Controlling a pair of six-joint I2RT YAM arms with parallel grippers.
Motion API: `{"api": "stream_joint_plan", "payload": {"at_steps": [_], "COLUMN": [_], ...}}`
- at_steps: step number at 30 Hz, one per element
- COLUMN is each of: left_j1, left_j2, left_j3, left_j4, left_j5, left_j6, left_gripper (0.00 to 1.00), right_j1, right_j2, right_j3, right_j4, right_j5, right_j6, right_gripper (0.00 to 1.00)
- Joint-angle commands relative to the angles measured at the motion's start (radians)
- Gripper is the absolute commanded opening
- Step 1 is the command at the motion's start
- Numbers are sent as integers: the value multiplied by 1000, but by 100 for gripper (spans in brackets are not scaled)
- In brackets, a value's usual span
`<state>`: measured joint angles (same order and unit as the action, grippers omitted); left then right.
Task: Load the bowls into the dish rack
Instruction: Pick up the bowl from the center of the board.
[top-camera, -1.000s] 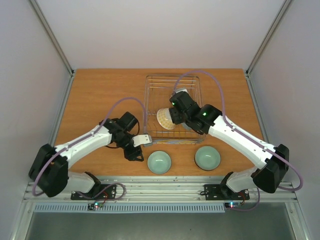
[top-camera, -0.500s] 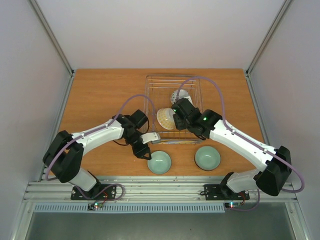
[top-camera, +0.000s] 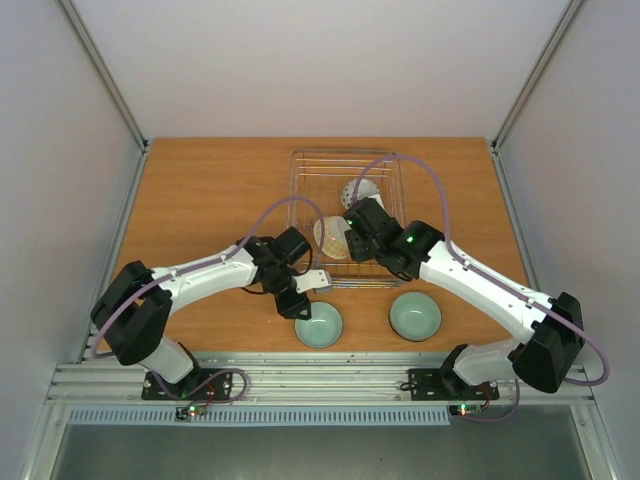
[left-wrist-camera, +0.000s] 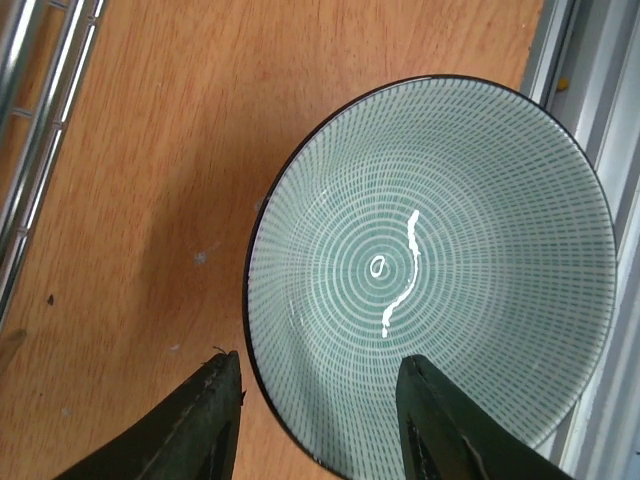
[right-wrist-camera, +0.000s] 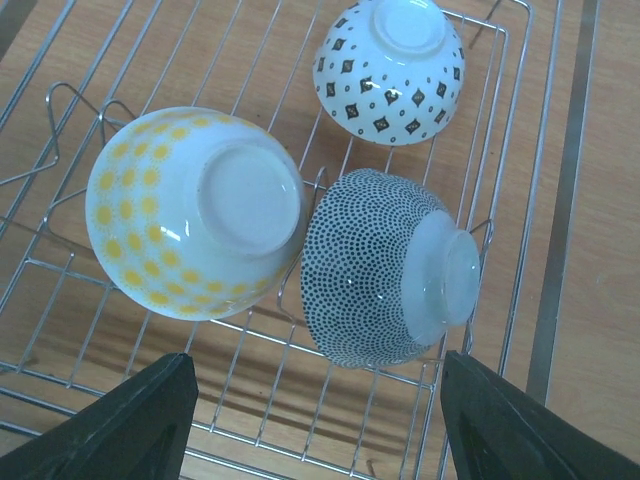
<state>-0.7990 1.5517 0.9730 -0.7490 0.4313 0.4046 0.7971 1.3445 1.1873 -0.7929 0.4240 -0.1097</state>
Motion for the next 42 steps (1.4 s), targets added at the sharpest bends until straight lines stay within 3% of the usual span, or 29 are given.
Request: {"api": "stream_joint_plan", "payload": {"at_steps": [1, 7, 16, 24, 32, 38, 42], "left_j1": [-32, -51, -53, -53, -15, 120, 188], "left_j2": [37, 52, 54, -31, -318, -464, -491], "left_j3": [-21, -31, -22, -36, -38, -61, -80], "left_j4": [69, 87, 83, 55, 32, 119, 163], "left_j5": [-98, -147, -168, -98, 6, 12, -15], "left_j6": [-23, -26, -27, 8, 57, 9, -30], "left_gripper": [43, 38, 1, 0, 0, 0, 0], "right_j1": [-1, -1, 1, 5, 36, 38, 39], "right_j2": [-46, -66, -82, -134, -176, -176, -141], "right_j3": [-12, -21, -31, -33, -27, -107, -152], "right_j4": [13, 8, 1, -55, -118, 53, 202], "right_j5": [-16, -26, -28, -45, -274, -641, -770], "right_j6": [17, 28, 41, 56, 11, 59, 108], "right_gripper": [68, 69, 69, 69, 69, 71, 73]}}
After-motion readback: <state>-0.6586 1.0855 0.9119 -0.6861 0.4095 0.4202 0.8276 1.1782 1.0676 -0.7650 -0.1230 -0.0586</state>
